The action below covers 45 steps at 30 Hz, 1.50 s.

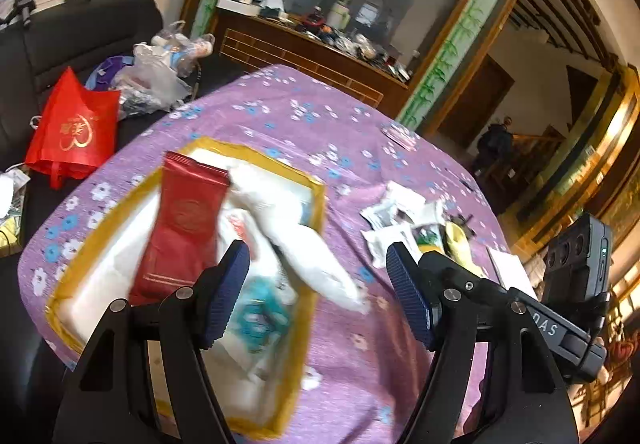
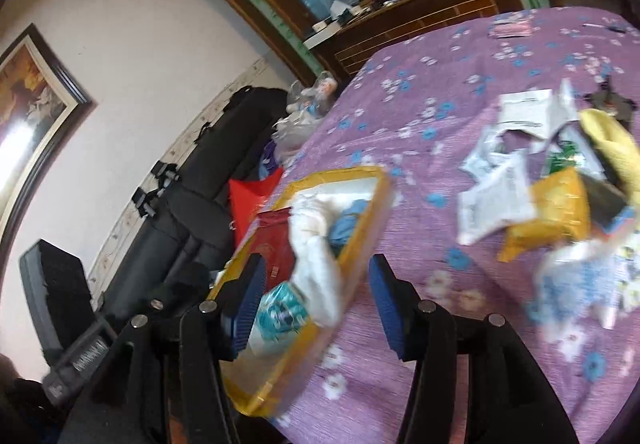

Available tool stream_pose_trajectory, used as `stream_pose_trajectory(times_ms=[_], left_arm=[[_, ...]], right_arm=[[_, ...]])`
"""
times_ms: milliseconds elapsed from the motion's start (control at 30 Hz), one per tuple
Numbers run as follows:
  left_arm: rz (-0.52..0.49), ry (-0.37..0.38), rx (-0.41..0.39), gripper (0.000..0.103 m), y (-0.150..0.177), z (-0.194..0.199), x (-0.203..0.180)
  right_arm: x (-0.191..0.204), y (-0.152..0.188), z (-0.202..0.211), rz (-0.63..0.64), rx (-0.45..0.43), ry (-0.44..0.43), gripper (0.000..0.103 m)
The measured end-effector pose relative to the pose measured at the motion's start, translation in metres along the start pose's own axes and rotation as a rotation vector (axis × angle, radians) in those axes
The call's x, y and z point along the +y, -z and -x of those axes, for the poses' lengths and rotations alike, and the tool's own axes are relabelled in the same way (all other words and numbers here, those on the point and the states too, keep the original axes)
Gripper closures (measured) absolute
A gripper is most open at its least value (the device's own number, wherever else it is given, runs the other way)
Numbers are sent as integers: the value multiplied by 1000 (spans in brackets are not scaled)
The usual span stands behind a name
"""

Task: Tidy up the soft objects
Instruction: 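Move both grippers back to the pile of items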

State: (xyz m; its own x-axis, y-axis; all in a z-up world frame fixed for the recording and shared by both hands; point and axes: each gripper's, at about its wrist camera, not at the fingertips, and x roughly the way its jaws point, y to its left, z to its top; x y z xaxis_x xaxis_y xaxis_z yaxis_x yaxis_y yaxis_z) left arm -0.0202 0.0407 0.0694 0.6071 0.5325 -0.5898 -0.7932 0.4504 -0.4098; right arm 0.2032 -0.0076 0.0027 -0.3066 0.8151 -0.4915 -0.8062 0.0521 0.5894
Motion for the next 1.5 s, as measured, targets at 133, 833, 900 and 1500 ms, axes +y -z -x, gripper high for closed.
stream_pose_trajectory(times_ms=[133, 833, 900, 1500], left_arm=[[-46, 11, 11, 31, 6, -5, -25], [-66, 97, 218, 31, 37, -51, -76], [-48, 119, 228, 31, 37, -53, -74], [-145, 166, 330, 31, 59, -89, -112]], right_arm=[[-20, 1, 17, -8, -2, 21, 50], [-96, 16, 70, -158, -43, 49, 50], [-101, 21, 74, -172, -52, 41, 49], [-184, 14, 94, -364, -133, 243, 49]])
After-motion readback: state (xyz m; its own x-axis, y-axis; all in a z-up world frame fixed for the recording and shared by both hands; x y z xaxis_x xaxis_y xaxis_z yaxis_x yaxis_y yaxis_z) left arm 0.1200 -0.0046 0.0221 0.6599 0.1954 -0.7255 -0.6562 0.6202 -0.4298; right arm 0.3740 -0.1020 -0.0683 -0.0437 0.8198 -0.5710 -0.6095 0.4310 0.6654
